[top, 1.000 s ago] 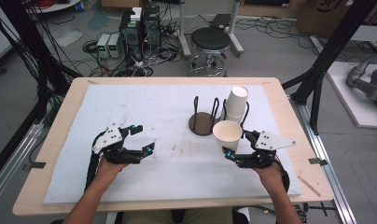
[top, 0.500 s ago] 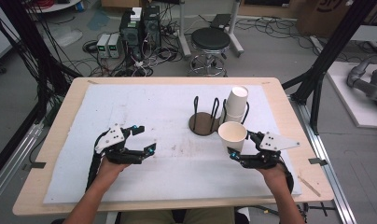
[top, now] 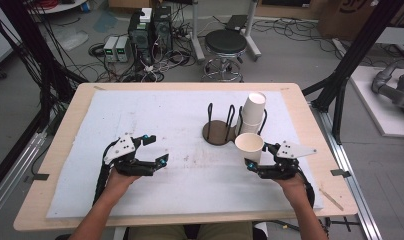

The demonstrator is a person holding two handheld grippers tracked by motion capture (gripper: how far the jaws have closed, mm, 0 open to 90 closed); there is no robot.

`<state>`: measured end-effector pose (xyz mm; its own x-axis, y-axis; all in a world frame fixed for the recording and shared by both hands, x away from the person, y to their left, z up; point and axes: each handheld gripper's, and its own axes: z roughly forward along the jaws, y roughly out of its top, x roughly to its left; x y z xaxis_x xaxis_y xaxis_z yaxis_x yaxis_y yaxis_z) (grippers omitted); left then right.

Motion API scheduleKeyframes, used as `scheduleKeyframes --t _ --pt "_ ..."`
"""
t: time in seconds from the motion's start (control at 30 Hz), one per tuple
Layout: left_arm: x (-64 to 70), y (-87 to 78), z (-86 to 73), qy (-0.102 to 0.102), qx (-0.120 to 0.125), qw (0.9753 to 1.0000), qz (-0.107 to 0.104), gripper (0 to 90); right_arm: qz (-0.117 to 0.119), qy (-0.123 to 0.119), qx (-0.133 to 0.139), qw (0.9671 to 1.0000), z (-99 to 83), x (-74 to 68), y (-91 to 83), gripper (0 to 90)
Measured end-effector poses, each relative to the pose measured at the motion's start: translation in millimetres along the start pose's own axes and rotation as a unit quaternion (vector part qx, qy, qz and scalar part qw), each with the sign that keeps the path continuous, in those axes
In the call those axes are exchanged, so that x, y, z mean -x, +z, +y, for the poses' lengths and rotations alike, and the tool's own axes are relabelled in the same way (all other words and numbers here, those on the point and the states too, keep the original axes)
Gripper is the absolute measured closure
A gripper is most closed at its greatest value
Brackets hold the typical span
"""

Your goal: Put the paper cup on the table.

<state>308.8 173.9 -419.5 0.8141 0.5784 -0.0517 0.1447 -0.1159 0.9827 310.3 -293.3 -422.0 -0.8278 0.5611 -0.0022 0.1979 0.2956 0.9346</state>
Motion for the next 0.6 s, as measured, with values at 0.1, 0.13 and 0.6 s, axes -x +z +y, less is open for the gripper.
scheduleKeyframes --t 0.1,0.13,0.6 --pt "0.1 0.3 -0.3 0.001 0.000 1.0000 0.000 18.1 0.007 0.006 -0.013 0.9999 -4.0 0.6 6.9 32.3" --pt "0.1 0.1 -0.2 0.002 -0.002 1.0000 0.000 18.1 0.009 0.007 -0.017 0.9998 -5.2 0.9 8.4 32.3" --pt "-0.8 0.5 -0.7 0.000 -0.003 1.0000 0.000 18.2 0.015 0.009 -0.092 0.9956 -19.1 5.4 15.0 31.8"
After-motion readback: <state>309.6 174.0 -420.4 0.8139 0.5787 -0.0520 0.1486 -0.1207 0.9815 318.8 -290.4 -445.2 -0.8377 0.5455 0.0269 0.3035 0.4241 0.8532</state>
